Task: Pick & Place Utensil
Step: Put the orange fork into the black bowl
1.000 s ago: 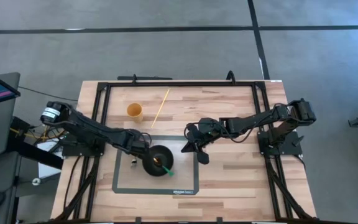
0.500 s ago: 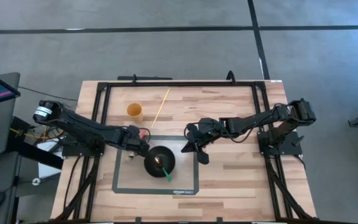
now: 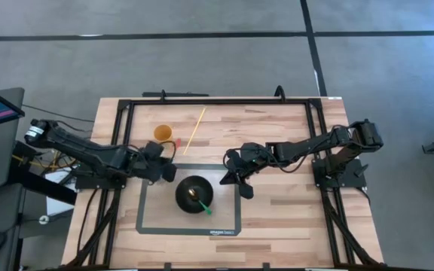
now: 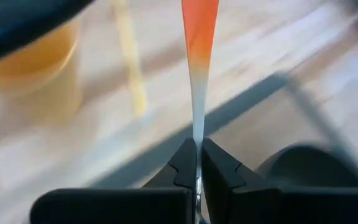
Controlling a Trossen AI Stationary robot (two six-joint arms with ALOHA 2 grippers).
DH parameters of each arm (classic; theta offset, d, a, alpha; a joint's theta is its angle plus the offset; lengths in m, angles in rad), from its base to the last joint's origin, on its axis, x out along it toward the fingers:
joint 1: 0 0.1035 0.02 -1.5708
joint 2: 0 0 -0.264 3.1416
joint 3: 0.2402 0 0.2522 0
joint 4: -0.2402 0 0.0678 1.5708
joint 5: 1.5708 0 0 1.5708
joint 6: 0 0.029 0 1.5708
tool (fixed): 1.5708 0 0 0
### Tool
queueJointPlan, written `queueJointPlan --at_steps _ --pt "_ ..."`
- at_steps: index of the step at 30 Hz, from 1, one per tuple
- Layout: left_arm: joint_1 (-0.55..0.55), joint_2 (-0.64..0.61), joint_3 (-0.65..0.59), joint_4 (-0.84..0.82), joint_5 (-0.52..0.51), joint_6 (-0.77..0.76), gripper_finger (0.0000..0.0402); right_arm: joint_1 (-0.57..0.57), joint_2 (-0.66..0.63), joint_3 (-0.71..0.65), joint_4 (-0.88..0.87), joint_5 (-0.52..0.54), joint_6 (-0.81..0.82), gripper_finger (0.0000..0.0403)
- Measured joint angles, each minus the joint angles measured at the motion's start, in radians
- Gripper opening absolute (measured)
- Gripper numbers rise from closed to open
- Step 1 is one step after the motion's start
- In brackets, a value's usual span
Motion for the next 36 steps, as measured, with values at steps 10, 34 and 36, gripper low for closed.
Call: queueJointPlan --at_steps 10,34,36 --pt "-0.061 0.145 0.003 0.565 -0.079 0.464 0.0009 0.000 0.000 0.000 0.005 0.000 0.000 0.0000" --pt "-0.169 0.555 0.002 0.832 -0.060 0.563 0.0015 0.034 0.000 0.000 0.006 0.000 0.011 0.0000" --pt "-0.169 0.570 0.002 0.836 -0.060 0.549 0.0015 0.033 0.000 0.000 0.006 0.000 0.018 0.0000"
